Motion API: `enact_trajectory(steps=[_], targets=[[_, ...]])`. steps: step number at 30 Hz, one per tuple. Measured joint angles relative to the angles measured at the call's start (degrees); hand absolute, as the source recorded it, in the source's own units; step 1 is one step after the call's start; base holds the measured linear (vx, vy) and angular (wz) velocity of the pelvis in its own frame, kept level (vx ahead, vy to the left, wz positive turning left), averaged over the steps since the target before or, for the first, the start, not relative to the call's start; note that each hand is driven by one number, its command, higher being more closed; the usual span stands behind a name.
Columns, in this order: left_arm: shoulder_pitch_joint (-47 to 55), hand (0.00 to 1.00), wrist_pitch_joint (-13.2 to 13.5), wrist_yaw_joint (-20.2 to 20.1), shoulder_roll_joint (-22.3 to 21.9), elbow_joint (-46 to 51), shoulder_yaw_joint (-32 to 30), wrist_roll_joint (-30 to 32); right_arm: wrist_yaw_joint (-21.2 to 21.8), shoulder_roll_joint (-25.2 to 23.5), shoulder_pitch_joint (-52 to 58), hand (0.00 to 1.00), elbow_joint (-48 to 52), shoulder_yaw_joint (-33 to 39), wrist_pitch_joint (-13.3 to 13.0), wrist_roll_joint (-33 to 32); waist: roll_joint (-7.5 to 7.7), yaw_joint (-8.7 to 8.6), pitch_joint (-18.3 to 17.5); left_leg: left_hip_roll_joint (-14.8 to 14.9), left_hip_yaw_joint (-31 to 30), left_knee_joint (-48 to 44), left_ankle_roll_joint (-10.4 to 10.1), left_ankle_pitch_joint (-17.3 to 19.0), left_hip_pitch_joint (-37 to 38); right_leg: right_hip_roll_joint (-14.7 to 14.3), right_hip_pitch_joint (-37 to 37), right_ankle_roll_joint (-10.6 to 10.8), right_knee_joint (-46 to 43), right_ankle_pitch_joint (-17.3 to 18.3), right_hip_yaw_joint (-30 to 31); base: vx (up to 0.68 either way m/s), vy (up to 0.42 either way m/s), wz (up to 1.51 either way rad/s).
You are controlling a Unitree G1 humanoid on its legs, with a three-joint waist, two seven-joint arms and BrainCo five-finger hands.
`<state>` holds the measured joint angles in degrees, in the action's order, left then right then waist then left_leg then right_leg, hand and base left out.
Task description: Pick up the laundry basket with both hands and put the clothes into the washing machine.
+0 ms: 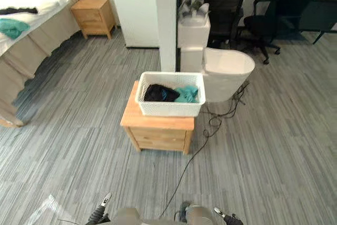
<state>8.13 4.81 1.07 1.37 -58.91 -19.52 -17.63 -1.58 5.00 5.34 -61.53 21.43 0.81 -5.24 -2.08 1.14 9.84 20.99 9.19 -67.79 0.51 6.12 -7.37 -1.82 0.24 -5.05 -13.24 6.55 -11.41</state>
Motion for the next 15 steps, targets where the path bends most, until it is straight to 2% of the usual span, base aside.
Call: enact_trajectory(steps=[2,3,4,5,6,7,8,9,10,11,12,15], targets=[[0.8,0.0,0.0,0.0,-0.1,2.9,2.0,-1.2,-0.6,0.6,-0.3,0.0,2.7,0.2,-0.4,-2.4,-0.19,-0.04,0.1,-0.8,3.9,3.4,-0.7,0.5,-3.1,0.1,-2.3,0.3,2.9,-0.3,0.9,0.33,-0.138,-0.27],[1.3,0.0,0.0,0.0,-0.2,6.2,3.4,-2.4,-1.2,0.4,-0.3,0.0,6.5,0.5,-0.3,-4.2,-0.24,0.02,0.1,-2.3,6.0,9.1,-2.4,1.7,-4.8,0.3,-3.4,0.4,4.5,-0.4,1.5,0.33,-0.062,-0.29],[2.4,0.0,0.0,0.0,-0.3,10.1,4.4,-3.6,-2.0,0.1,-0.4,0.0,12.1,0.6,-0.3,-6.0,-0.14,0.13,0.2,-4.6,7.2,16.7,-3.6,2.8,-5.4,0.8,-4.5,0.6,5.2,-0.5,2.2,0.34,-0.037,-0.28],[2.7,0.0,0.0,0.0,-0.3,11.8,4.9,-4.5,-2.3,0.2,-0.4,0.0,15.1,0.6,-0.5,-6.5,-0.08,0.21,0.2,-6.1,7.5,21.3,-3.6,3.2,-5.4,1.1,-4.8,0.7,5.5,-0.5,2.6,0.33,0.009,-0.33],[3.4,0.0,0.0,0.2,-0.6,15.9,5.7,-6.0,-3.1,0.2,-1.4,0.0,20.3,2.0,-1.0,-8.0,-0.02,0.53,0.2,-9.4,7.1,32.4,-3.7,3.1,-4.6,1.9,-5.1,1.5,5.5,-0.1,3.5,0.24,0.037,-0.27],[3.4,0.0,0.0,0.2,-0.9,17.7,5.9,-6.8,-3.8,0.3,-2.2,0.0,22.2,3.1,-1.4,-8.4,-0.05,0.82,0.2,-11.2,6.1,38.1,-4.1,2.9,-4.0,2.2,-5.2,1.9,5.5,0.1,3.9,0.32,0.104,-0.3],[3.3,0.0,0.1,0.2,-1.4,21.0,6.3,-7.9,-5.1,0.3,-3.4,0.0,24.8,4.7,-2.2,-8.9,-0.39,1.23,0.0,-14.3,3.1,48.8,-5.5,1.1,-2.4,2.8,-5.6,3.1,5.5,0.7,4.2,0.3,0.154,-0.17],[3.2,0.0,0.1,0.3,-1.7,23.7,6.6,-8.7,-6.7,0.8,-4.3,0.0,27.4,5.3,-2.5,-9.3,-1.4,1.2,-0.4,-15.8,0.0,56.8,-6.0,-4.8,-1.1,2.4,-6.2,4.5,5.5,1.7,4.4,0.29,0.176,-0.15],[3.2,0.0,0.1,0.4,-1.9,24.7,6.6,-8.8,-7.3,1.2,-4.4,0.0,28.6,5.6,-2.5,-9.9,-1.85,1.12,-0.7,-15.9,-0.8,57.6,-4.2,-9.3,-0.6,2.2,-6.5,5.4,5.5,2.2,4.8,0.23,0.177,-0.12],[2.9,0.0,0.2,0.6,-1.8,26.4,6.6,-8.9,-8.5,0.4,-4.7,0.0,31.1,5.5,-2.5,-10.7,-1.13,1.15,-1.1,-17.2,-0.3,58.0,-2.5,-9.5,0.5,3.7,-7.5,6.3,5.5,2.8,5.3,0.25,0.166,-0.08],[3.1,0.0,0.2,0.8,-1.8,28.7,7.1,-8.8,-8.8,-1.4,-3.8,0.0,35.1,5.5,-2.6,-11.5,0.08,1.17,-1.5,-18.5,0.4,59.8,-2.0,-9.2,1.7,5.1,-7.9,7.4,5.4,3.5,5.4,0.25,0.149,-0.04],[4.2,0.0,-0.2,1.6,-1.8,33.0,9.2,-8.8,-9.7,-4.3,-1.8,0.0,41.9,5.3,-2.7,-13.4,1.31,1.32,-2.0,-20.7,2.6,61.3,0.1,-7.5,3.6,7.5,-7.6,8.4,4.1,4.1,7.1,0.2,0.126,-0.22]])
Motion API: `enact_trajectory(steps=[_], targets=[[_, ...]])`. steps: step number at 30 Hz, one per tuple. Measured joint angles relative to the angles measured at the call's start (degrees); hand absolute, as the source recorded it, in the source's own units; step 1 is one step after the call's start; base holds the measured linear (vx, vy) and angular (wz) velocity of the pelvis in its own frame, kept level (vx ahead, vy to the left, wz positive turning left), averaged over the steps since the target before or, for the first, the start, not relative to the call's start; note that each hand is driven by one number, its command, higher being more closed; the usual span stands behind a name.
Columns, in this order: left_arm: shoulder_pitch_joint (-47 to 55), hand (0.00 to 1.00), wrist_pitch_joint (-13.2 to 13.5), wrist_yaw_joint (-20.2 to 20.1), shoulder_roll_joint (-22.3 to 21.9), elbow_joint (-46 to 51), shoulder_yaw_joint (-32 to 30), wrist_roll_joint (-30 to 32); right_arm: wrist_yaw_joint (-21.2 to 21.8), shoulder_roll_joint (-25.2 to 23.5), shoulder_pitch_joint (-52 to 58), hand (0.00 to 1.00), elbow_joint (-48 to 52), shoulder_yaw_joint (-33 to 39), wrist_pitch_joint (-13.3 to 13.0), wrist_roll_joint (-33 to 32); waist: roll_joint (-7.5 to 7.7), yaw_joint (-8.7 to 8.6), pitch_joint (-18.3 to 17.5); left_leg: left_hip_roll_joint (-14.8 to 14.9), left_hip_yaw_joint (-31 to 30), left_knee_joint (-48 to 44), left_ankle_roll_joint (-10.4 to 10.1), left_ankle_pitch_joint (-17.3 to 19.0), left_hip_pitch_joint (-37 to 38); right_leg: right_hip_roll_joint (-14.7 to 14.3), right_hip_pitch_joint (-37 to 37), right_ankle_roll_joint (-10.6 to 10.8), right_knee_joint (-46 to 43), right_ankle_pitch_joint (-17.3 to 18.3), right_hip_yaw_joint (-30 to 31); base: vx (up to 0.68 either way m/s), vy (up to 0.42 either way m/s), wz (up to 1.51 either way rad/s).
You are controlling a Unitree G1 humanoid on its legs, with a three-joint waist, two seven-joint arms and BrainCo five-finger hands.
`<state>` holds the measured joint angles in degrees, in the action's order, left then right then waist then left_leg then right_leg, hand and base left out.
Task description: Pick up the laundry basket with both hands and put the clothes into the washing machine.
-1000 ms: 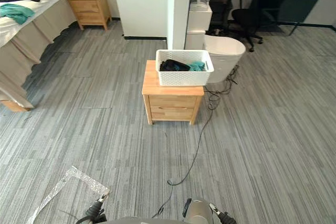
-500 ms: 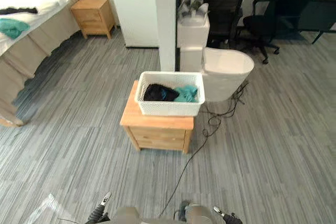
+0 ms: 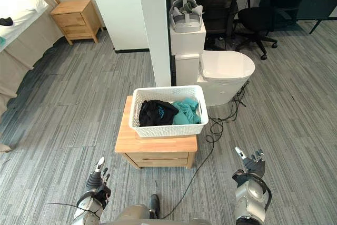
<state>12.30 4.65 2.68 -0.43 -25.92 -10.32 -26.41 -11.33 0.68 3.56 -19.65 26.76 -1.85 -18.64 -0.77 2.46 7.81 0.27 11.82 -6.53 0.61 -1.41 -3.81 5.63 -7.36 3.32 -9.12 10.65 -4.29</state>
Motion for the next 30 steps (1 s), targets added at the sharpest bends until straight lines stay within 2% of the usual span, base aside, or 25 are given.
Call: enact_trajectory(steps=[2,4,5,6,8,9,11,12,13,15,17,18,19,21,22,23,25,28,30], targets=[[0.5,0.0,-0.4,0.1,-0.1,2.4,0.1,0.0,-0.3,-0.7,1.1,0.0,3.3,-0.1,0.0,-1.1,-0.23,-0.06,-0.1,-0.5,0.3,0.1,0.5,0.9,0.9,0.7,1.0,1.0,-3.5,0.6,0.0,0.13,0.118,-0.19],[0.6,0.0,-0.5,1.0,0.2,5.7,-0.5,0.1,-1.2,-1.4,2.1,0.0,6.1,0.0,0.0,-1.6,-0.34,-0.18,-0.1,-0.2,1.1,0.3,1.4,1.6,2.3,1.2,4.7,1.9,-11.7,1.1,0.5,0.12,0.117,-0.2],[0.5,0.0,-0.6,1.8,0.2,7.7,-1.3,0.3,-1.4,-1.7,2.6,0.0,8.2,0.3,0.0,-1.7,-0.4,-0.18,-0.2,0.3,1.1,0.3,2.0,2.0,3.2,1.6,6.3,2.0,-15.2,2.6,0.5,0.08,0.043,-0.15],[0.4,0.0,-0.6,2.9,0.2,10.0,-1.6,0.3,-1.6,-1.8,2.7,0.0,10.7,0.2,0.0,-1.8,-0.77,-0.19,-0.1,1.1,1.2,-0.1,2.2,2.6,3.6,2.3,7.6,1.2,-16.6,3.3,-0.3,0.07,0.029,-0.11],[0.4,0.0,-0.5,4.2,0.3,13.5,-2.0,0.3,-2.4,-1.9,2.7,0.0,14.3,0.2,-0.1,-1.7,-1.02,-0.16,-0.1,2.6,1.1,-1.3,1.4,4.0,3.5,3.3,9.0,1.4,-16.2,3.6,-1.7,0.04,-0.029,-0.05],[0.6,0.0,-0.5,5.8,0.6,18.2,-3.4,0.2,-2.7,-2.0,3.2,0.0,17.9,0.2,-0.2,-1.7,-0.16,-0.06,-0.6,3.1,0.9,-3.5,0.2,5.7,2.9,4.9,9.3,0.6,-12.1,1.1,-3.5,0.04,-0.103,0.03],[0.6,0.0,-0.5,6.5,1.3,21.3,-4.1,0.3,-2.5,-2.2,3.7,0.0,19.3,0.2,-0.3,-1.7,2.02,0.05,-1.4,2.4,0.9,-4.6,-1.2,6.8,2.4,6.2,9.3,0.3,-8.8,-3.4,-3.7,0.03,-0.161,0.05],[0.7,0.0,-0.5,6.6,2.0,23.2,-4.6,0.9,-2.4,-2.1,3.7,0.0,19.5,0.3,-0.2,-1.7,3.37,0.03,-2.1,1.9,0.8,-4.9,-1.7,7.3,2.2,6.8,8.4,2.9,-7.2,-2.3,-4.1,0.07,-0.249,0.06],[0.5,0.0,-0.7,6.4,2.2,25.0,-4.9,2.6,-2.4,-0.7,3.4,0.0,19.5,0.3,-0.1,-1.6,3.2,0.04,-2.8,2.8,0.4,-5.2,-2.4,7.4,2.3,6.2,6.9,3.6,-4.5,-2.0,-5.2,0.08,-0.275,0.16],[-0.2,0.0,-0.8,6.0,2.8,28.8,-4.8,4.7,-2.2,2.6,2.7,0.0,19.1,0.3,-0.1,-1.5,1.98,-0.2,-3.6,4.1,-0.9,-5.2,-3.2,6.9,1.1,4.6,6.6,3.0,-2.0,-2.6,-6.6,0.07,-0.186,0.2],[-4.4,0.0,-1.4,5.4,5.7,29.9,-4.7,7.7,-2.2,7.5,-0.8,0.0,16.3,0.7,0.4,-1.5,0.3,-0.15,-2.9,5.4,-2.7,-5.6,-4.5,5.6,-0.8,2.8,6.7,2.0,0.2,-4.9,-8.1,0.11,-0.156,0.24],[-9.3,0.0,-2.1,5.2,9.3,29.4,-3.8,9.1,-2.2,10.4,-5.0,0.0,14.0,0.6,1.0,-1.5,-0.49,-0.25,-1.0,5.7,-3.9,-5.5,-4.8,5.0,-2.2,2.1,6.7,1.7,0.3,-5.1,-9.2,0.03,-0.124,0.32],[-12.8,0.0,-2.1,5.0,11.5,28.4,-2.9,9.4,-2.2,11.8,-7.5,0.0,12.3,0.6,1.1,-1.5,-0.57,-0.18,0.1,5.7,-4.4,-5.6,-4.9,4.6,-2.6,1.8,6.8,1.7,0.2,-5.2,-9.8,-0.08,-0.103,0.46],[-32.2,0.0,-2.9,5.0,21.8,16.8,3.5,9.9,-2.5,18.0,-24.0,0.0,0.5,-1.5,1.1,-2.2,-0.8,0.35,4.5,6.5,-6.0,-5.1,-5.3,1.7,-5.5,0.9,9.9,0.5,-0.8,-5.9,-11.0,-0.13,-0.09,0.36],[-37.9,0.0,-3.2,5.0,24.0,13.2,5.2,9.9,-2.6,19.7,-28.9,0.0,-2.9,-2.4,1.0,-2.8,-0.76,0.53,6.3,6.7,-6.4,-5.0,-5.3,0.9,-6.6,0.7,11.2,0.0,-1.3,-6.3,-11.2,-0.22,-0.078,0.17],[-49.4,0.0,-3.7,5.2,27.1,5.3,8.3,9.7,-2.8,23.0,-38.3,0.0,-9.5,-4.5,0.9,-4.9,-0.16,1.17,9.7,7.1,-7.0,-4.7,-5.4,-0.7,-9.1,0.4,14.2,-0.5,-2.5,-6.6,-11.4,-0.28,-0.06,0.06],[-65.6,0.0,-4.5,6.2,27.7,-7.4,11.1,9.2,-3.1,24.8,-51.6,0.0,-17.1,-5.0,0.8,-8.6,0.36,1.59,14.1,7.7,-7.3,-4.0,-5.4,-3.1,-13.1,0.3,18.9,-1.2,-4.1,-7.5,-11.8,-0.29,-0.038,0.07],[-78.0,0.0,-6.9,6.6,26.2,-24.3,12.4,9.4,-2.3,24.6,-63.7,0.0,-30.2,-6.1,1.7,-14.7,0.22,1.64,16.0,7.5,-7.3,-3.9,-4.9,-4.4,-17.4,0.8,24.0,-1.2,-5.8,-7.8,-11.6,-0.14,0.026,0.01],[-83.1,0.0,-8.5,6.6,24.9,-30.1,12.4,11.0,-2.1,24.2,-66.9,0.0,-33.6,-8.0,2.9,-17.2,0.15,1.7,17.2,7.4,-7.3,-3.9,-4.9,-4.9,-19.2,1.0,26.0,-1.2,-6.5,-7.8,-11.8,-0.02,0.016,0.02]])
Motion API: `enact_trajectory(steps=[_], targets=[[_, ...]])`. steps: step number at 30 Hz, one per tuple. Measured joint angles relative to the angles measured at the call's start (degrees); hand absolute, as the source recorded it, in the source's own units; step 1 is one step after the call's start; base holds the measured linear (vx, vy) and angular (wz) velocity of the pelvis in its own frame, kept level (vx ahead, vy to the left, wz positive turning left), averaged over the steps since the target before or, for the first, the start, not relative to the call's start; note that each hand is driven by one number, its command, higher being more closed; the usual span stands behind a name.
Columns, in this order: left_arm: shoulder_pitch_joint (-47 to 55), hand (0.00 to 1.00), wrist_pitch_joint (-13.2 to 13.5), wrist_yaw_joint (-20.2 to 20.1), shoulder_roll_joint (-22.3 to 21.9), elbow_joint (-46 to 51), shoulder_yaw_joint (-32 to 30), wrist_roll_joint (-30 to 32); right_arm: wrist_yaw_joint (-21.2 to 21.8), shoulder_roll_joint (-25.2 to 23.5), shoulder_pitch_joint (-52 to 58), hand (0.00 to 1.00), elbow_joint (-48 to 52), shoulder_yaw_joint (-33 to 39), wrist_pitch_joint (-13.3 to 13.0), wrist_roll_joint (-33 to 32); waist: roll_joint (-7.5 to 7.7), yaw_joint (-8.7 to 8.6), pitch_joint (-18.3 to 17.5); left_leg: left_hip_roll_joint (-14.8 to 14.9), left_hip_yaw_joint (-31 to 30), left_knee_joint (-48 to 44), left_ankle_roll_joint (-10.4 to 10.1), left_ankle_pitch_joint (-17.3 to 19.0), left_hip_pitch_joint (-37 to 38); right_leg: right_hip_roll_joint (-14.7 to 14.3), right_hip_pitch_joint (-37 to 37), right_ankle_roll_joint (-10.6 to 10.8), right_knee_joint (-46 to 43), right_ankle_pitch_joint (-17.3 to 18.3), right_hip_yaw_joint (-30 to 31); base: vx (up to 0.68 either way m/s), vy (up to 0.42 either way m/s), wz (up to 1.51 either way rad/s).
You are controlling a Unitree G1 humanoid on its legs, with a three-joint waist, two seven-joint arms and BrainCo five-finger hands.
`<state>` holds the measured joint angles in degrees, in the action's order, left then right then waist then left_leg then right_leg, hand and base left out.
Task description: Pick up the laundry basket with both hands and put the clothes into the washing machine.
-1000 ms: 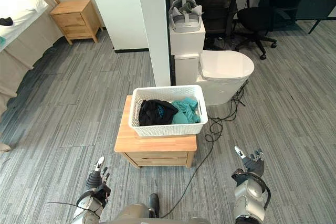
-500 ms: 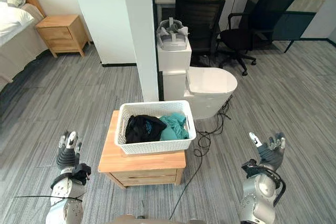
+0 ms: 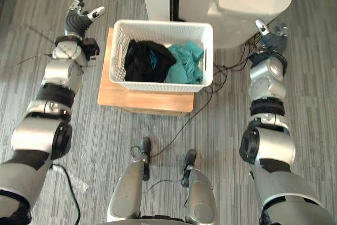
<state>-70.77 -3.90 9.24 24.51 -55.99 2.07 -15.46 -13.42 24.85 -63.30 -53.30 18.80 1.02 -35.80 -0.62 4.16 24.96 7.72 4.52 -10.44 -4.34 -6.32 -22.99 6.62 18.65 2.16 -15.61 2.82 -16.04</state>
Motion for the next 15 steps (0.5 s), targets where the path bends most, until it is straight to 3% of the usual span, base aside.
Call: enact_trajectory(steps=[4,9,15], targets=[[-5.9,0.0,-2.2,-0.5,-0.4,-3.1,-0.6,7.3,1.6,-1.9,-5.4,0.0,-1.6,-7.0,1.3,-4.8,0.03,-0.06,0.3,0.6,0.3,-0.2,-0.3,-0.5,-4.8,-0.4,5.1,-0.5,-0.4,-0.5,0.2,0.01,-0.006,-0.07],[-10.5,0.0,-2.4,-1.9,-0.6,-3.1,-0.5,14.2,3.7,-2.1,-8.5,0.0,-1.6,-11.0,0.6,-17.1,-0.02,-0.06,2.4,1.1,0.2,-0.6,-0.4,-0.5,-7.1,-0.7,7.0,-0.5,-0.4,-0.5,-0.3,0.02,-0.01,-0.01],[-12.0,0.0,-2.6,-5.4,-0.3,-5.6,0.1,16.8,5.4,-2.0,-8.5,0.0,-2.1,-13.6,0.6,-20.6,-0.05,-0.1,3.3,1.4,0.8,-1.5,-0.4,-0.5,-9.7,-0.7,9.0,-0.5,-0.4,-0.5,-1.0,0.04,-0.008,0.02]])
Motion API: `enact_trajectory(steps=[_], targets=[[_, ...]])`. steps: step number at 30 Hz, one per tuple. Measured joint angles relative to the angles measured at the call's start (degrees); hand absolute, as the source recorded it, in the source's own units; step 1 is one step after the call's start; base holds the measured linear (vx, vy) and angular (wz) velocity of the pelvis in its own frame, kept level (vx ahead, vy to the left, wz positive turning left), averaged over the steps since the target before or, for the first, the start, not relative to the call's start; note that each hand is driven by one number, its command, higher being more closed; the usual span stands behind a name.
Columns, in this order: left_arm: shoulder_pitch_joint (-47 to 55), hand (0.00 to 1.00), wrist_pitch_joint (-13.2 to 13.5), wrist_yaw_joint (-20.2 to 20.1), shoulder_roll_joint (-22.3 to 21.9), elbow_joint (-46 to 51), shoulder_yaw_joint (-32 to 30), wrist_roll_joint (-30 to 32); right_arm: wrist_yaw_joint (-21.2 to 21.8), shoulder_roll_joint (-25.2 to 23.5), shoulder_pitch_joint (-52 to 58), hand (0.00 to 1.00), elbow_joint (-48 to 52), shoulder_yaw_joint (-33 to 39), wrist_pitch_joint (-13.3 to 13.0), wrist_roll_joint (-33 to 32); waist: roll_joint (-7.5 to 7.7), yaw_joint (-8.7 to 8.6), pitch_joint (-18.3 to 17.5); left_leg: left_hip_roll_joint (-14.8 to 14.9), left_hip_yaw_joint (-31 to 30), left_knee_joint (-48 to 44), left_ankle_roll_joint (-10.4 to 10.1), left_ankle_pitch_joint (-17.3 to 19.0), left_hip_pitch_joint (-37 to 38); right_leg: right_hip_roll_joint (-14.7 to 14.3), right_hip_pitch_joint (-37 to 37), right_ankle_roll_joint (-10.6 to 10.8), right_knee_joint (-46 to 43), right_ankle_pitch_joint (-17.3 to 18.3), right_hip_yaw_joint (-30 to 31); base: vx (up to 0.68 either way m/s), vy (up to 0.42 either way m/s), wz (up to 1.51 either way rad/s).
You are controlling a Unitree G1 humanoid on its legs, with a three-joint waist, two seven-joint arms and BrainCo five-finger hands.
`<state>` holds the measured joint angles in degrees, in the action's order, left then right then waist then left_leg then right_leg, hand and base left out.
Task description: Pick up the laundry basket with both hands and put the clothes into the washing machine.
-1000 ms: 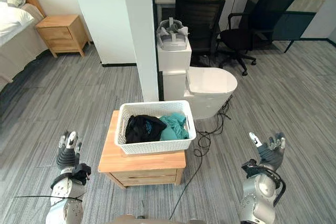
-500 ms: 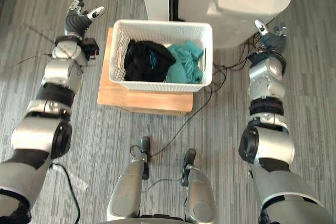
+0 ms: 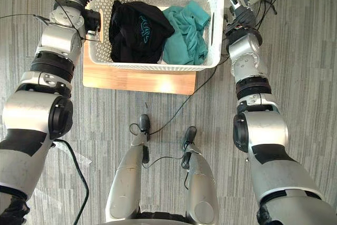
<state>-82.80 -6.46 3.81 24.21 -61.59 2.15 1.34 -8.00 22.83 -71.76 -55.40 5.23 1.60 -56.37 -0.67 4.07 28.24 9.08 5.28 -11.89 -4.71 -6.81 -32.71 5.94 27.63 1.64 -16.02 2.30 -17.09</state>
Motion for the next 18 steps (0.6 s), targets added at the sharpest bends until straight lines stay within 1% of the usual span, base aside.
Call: enact_trajectory(steps=[2,3,4,5,7,9,11,15,18], targets=[[-0.5,0.0,0.1,-0.2,0.3,0.0,0.2,0.7,0.9,0.6,-0.1,0.0,-0.5,-2.1,0.1,0.1,-0.03,-0.08,0.1,0.2,0.3,-0.5,0.0,0.0,-0.9,-0.1,0.4,0.0,0.0,0.0,-0.3,0.03,-0.016,0.07],[-1.0,0.0,0.1,-0.4,1.0,0.0,1.0,1.7,1.7,0.9,-1.0,0.0,-2.3,-4.1,0.5,0.4,-0.04,-0.06,0.1,0.2,0.4,-0.6,0.0,0.0,-1.4,-0.1,0.9,0.0,0.0,0.0,-0.3,0.0,0.0,0.0],[-1.4,0.0,0.1,-1.0,1.8,0.0,2.4,2.3,2.4,1.3,-1.5,0.0,-3.6,-6.1,1.3,1.0,-0.03,-0.03,0.1,0.3,0.5,-1.1,0.0,0.0,-2.1,-0.1,1.3,0.0,0.0,0.0,-0.3,0.0,0.0,0.0],[-1.7,0.0,0.1,-1.3,1.9,-0.1,2.6,3.0,2.9,1.5,-1.7,0.0,-4.3,-6.9,1.6,1.5,-0.03,-0.01,0.1,0.3,0.6,-1.2,0.0,0.0,-2.5,-0.1,1.5,0.0,0.0,0.0,-0.4,0.01,-0.01,0.03],[-2.3,0.0,0.2,-1.9,2.2,-0.2,3.5,4.7,3.7,2.4,-2.0,0.0,-5.8,-10.1,3.0,3.8,-0.03,-0.04,0.2,0.4,0.7,-1.7,0.0,0.0,-3.2,-0.1,1.8,0.0,0.0,0.0,-0.8,0.01,-0.008,0.06],[-2.5,0.0,0.4,-3.1,2.7,-0.3,5.2,5.2,4.6,2.5,-2.3,0.0,-7.1,-10.9,3.9,5.6,-0.04,-0.01,0.2,0.6,0.9,-2.2,0.0,0.0,-3.6,-0.2,1.8,0.0,0.0,0.0,-1.2,0.01,-0.012,0.06],[-2.7,0.0,0.4,-3.9,3.5,-0.3,5.2,5.3,5.2,2.6,-2.3,0.0,-7.3,-12.0,4.0,6.8,-0.04,0.01,0.2,0.7,1.0,-2.2,0.0,0.0,-3.8,-0.3,1.8,0.0,0.0,0.0,-1.5,0.0,-0.009,0.02],[-3.5,0.0,0.4,-3.3,6.1,-0.2,5.2,5.3,6.0,2.9,-2.3,0.0,-7.4,-13.0,4.0,7.6,-0.06,0.14,0.2,1.0,0.3,-2.6,0.0,0.0,-4.5,-0.7,1.9,0.0,0.0,0.0,-2.0,0.01,-0.022,0.04],[-4.0,0.0,0.7,-0.8,8.2,0.4,5.1,4.7,7.1,3.9,-2.2,0.0,-8.2,-13.0,4.0,9.4,-0.1,0.43,0.2,0.9,-0.4,-2.8,0.0,0.0,-5.0,-0.7,2.0,0.0,0.0,0.0,-2.6,0.02,-0.019,0.07]])
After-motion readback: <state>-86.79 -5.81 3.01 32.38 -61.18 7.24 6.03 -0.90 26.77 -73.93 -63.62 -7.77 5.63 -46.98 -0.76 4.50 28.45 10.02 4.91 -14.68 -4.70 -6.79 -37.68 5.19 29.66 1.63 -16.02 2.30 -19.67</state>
